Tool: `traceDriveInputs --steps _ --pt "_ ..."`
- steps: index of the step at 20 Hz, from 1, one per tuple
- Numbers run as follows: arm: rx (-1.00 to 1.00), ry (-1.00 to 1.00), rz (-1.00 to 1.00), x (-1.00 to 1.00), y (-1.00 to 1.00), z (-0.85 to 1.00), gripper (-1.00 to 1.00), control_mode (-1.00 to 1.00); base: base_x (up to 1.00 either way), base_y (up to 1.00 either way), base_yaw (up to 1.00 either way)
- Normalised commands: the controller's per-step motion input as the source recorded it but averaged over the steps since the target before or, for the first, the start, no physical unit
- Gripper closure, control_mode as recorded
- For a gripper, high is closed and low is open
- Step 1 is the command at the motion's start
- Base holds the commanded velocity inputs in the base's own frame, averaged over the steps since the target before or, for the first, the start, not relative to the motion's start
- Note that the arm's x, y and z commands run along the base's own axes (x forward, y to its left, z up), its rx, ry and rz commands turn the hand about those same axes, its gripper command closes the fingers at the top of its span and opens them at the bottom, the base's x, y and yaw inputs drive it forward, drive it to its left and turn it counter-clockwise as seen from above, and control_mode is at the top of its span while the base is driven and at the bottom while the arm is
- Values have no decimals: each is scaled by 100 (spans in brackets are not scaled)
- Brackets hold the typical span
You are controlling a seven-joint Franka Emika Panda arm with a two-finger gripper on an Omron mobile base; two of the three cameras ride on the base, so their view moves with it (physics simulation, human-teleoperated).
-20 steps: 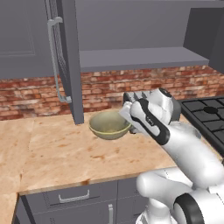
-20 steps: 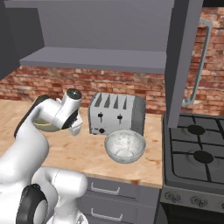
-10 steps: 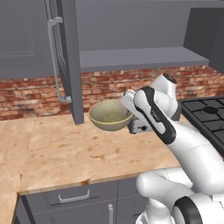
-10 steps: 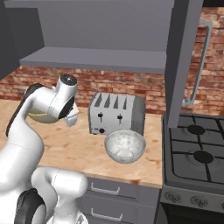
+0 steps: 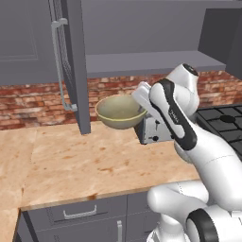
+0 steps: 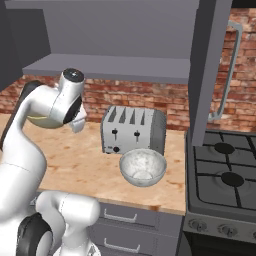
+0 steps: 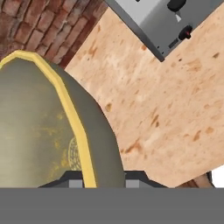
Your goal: Open the cabinet. Pick the bowls from the counter and place them in the cabinet. Then close the cabinet.
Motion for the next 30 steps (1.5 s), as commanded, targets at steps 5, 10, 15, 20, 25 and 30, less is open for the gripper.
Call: traceDriveInputs --steps 5,10,15,20,25,30 --pt "8 -18 -1 -2 0 54 100 -100 0 0 0" --pt "8 -18 -4 -5 0 53 100 -100 0 0 0" --pt "6 -11 -4 0 0 53 100 -100 0 0 0" --pt "3 -7 -4 0 0 47 100 -100 0 0 0" --pt "1 -2 -5 0 0 32 100 -100 0 0 0" --pt "0 0 -6 9 0 27 100 -100 0 0 0"
